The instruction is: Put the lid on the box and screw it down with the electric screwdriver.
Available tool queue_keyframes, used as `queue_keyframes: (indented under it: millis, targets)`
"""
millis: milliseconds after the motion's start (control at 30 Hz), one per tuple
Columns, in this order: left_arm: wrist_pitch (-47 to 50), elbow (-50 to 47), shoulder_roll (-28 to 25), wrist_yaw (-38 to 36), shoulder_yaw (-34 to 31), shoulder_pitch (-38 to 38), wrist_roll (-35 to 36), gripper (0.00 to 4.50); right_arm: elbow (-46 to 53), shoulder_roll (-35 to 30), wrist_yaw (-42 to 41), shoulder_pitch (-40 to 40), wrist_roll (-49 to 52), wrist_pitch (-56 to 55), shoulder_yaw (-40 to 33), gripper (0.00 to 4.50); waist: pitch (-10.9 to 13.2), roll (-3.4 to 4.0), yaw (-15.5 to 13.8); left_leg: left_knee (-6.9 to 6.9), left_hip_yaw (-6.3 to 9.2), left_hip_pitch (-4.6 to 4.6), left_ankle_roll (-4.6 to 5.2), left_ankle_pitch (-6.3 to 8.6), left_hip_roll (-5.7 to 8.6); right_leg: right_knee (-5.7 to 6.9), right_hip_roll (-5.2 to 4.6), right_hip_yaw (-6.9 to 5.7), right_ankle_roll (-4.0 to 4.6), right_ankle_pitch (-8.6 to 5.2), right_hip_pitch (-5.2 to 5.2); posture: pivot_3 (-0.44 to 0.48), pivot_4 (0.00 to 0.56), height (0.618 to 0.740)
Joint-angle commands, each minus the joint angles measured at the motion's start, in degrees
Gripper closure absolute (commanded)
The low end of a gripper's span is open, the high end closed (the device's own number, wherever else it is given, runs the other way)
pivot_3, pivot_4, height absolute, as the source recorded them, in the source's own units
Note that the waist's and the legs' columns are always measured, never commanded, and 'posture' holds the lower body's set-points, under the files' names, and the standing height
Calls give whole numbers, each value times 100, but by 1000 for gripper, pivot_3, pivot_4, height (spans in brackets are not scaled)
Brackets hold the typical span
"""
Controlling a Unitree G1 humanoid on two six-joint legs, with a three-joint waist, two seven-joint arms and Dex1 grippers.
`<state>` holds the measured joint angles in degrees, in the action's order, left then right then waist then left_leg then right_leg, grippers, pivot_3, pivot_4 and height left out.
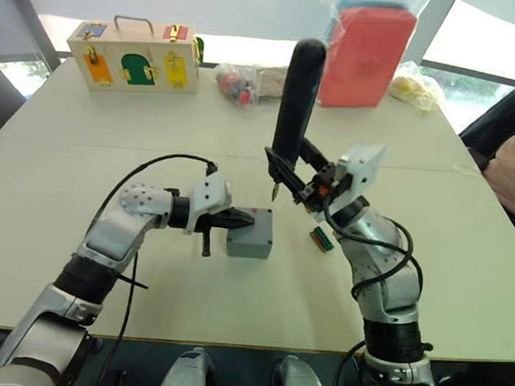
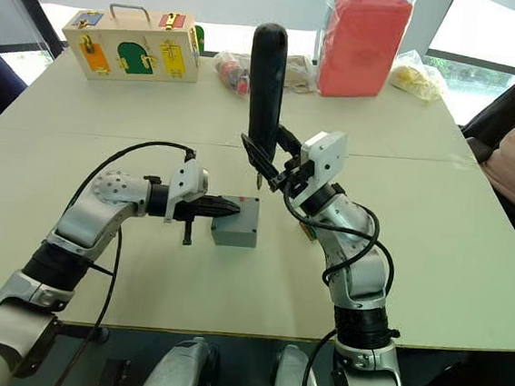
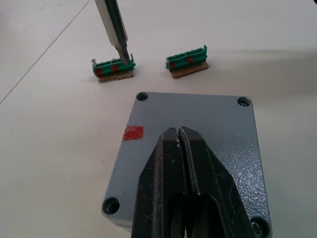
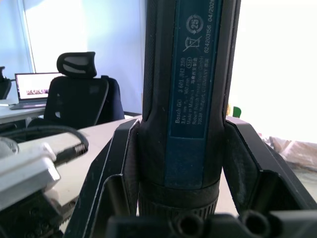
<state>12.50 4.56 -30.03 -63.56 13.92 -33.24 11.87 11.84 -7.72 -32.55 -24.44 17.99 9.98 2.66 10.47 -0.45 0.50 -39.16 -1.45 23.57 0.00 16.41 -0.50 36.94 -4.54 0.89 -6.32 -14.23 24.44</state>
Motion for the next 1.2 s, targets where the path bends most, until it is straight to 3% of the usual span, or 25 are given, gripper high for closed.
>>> queue_keyframes:
  millis: [33,1200]
  targets:
    - [-48,79,39,-15,71,-16,-103,4500,191,64,16,86,-27,-389,65,2676,0,0,22,0,1,0,0,0,0,0,0,1,0,0,0,0,150,730]
    - [41,-26,-176,-85,-1,105,-88,4500,-95,160,43,-217,52,-655,201,2676,0,0,28,0,1,-5,0,0,-2,4,-1,3,0,0,-1,0,150,730]
